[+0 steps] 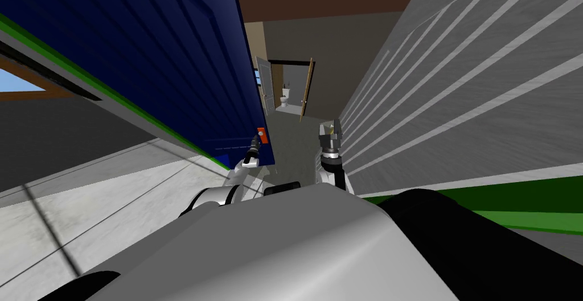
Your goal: Push the door open
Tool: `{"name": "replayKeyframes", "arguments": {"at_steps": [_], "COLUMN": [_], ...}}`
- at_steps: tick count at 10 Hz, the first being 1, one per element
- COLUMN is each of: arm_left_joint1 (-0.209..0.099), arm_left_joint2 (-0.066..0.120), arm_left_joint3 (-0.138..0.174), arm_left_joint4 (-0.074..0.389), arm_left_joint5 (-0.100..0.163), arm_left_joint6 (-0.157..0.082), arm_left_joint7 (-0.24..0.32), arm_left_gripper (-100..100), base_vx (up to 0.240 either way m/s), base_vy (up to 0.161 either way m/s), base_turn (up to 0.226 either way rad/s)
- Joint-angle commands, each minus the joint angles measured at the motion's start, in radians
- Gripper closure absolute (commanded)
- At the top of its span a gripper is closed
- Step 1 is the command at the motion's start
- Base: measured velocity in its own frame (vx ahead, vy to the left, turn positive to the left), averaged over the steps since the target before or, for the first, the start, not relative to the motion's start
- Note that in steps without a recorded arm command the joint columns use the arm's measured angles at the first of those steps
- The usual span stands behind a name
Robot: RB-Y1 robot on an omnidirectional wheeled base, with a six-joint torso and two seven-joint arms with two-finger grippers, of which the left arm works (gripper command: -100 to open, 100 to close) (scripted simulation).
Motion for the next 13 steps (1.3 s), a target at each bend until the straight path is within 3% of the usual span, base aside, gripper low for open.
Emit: {"name": "replayKeyframes", "arguments": {"at_steps": [1, 3, 10, 11, 13], "arm_left_joint1": [-0.002, -0.002, 0.002, 0.002, 0.002], "arm_left_joint2": [-0.003, 0.0, 0.003, 0.003, 0.003], "arm_left_joint3": [-0.001, 0.002, 0.013, 0.013, 0.013], "arm_left_joint4": [-0.001, 0.005, 0.007, 0.007, 0.007], "arm_left_joint5": [0.0, 0.001, 0.004, 0.004, 0.004], "arm_left_joint6": [0.0, -0.005, -0.017, -0.017, -0.017], "arm_left_joint7": [0.0, -0.001, -0.007, -0.007, -0.007], "arm_left_gripper": [-100, -100, -100, 100, 100], "base_vx": [-0.221, 0.01, 0.195, -0.013, -0.033], "base_vy": [-0.034, -0.012, -0.016, 0.001, 0.005], "base_turn": [0.029, -0.01, -0.022, 0.004, -0.005]}}
